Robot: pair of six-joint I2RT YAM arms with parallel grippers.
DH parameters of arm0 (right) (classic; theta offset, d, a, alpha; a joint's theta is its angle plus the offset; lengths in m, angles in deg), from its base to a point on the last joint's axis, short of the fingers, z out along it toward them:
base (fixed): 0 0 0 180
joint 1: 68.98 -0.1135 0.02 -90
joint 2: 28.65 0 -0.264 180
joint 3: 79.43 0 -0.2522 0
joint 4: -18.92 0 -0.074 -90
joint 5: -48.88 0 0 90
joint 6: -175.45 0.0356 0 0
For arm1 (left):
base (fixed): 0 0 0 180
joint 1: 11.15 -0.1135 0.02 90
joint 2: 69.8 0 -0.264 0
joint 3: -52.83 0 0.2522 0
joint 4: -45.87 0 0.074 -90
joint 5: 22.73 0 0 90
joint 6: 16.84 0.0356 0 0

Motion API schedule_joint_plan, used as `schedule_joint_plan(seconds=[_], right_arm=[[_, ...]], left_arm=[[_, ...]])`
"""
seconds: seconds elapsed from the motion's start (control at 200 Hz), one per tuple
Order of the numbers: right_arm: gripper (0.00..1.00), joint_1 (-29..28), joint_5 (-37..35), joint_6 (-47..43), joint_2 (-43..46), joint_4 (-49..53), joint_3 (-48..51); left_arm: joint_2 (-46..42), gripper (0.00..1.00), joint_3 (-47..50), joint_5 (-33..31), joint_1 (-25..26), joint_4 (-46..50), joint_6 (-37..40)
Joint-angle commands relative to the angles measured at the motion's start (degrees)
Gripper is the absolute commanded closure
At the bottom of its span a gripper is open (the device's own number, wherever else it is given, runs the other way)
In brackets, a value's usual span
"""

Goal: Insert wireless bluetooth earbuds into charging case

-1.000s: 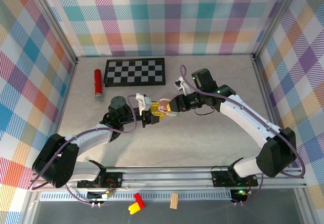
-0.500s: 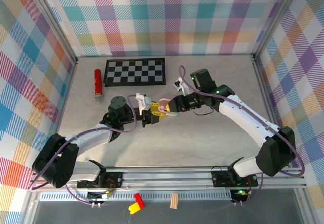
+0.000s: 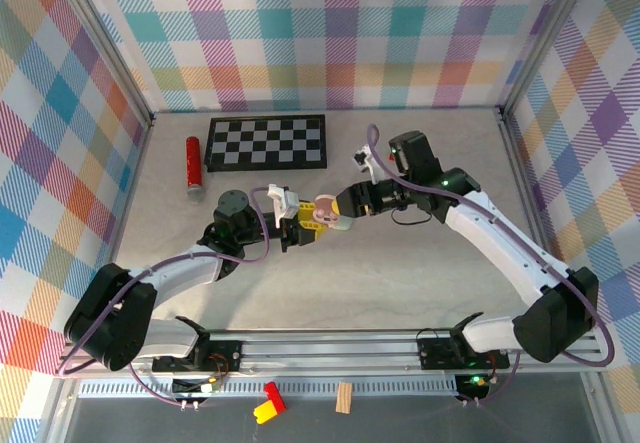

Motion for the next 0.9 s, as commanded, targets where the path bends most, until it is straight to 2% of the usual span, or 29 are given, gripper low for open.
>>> schedule_joint_plan(seconds=[0.0, 0.1, 0.38, 0.675, 0.825, 0.895], right_arm=[[0.39, 0.37, 0.34, -2.35, -2.19, 1.62, -5.1], [0.35, 0.24, 2.19, -2.72, -4.37, 1.41, -6.89], [0.35, -0.53, 9.38, -4.03, -5.17, 0.64, -6.21], [0.35, -0.49, 9.48, -3.68, -1.81, 0.7, -3.85], [0.35, 1.91, 7.53, 2.37, 0.57, -3.99, -1.86], [0.32, 4.92, 10.57, 9.15, 2.18, -10.71, 1.75]], left_arm=[[0.64, 0.65, -1.39, 2.27, 0.54, -2.83, 0.3], [0.8, 0.65, -1.74, 2.58, 0.49, -2.93, 0.13], [0.57, 0.65, -2.02, 1.74, 0.38, -1.96, 0.57], [1.62, 0.66, -2.53, 0.49, 0.37, -5.48, -0.47], [1.1, 0.65, -1.89, -2.76, 0.34, -8.2, -0.76], [0.92, 0.66, -1.58, -4.07, 0.37, -10.15, -0.79]])
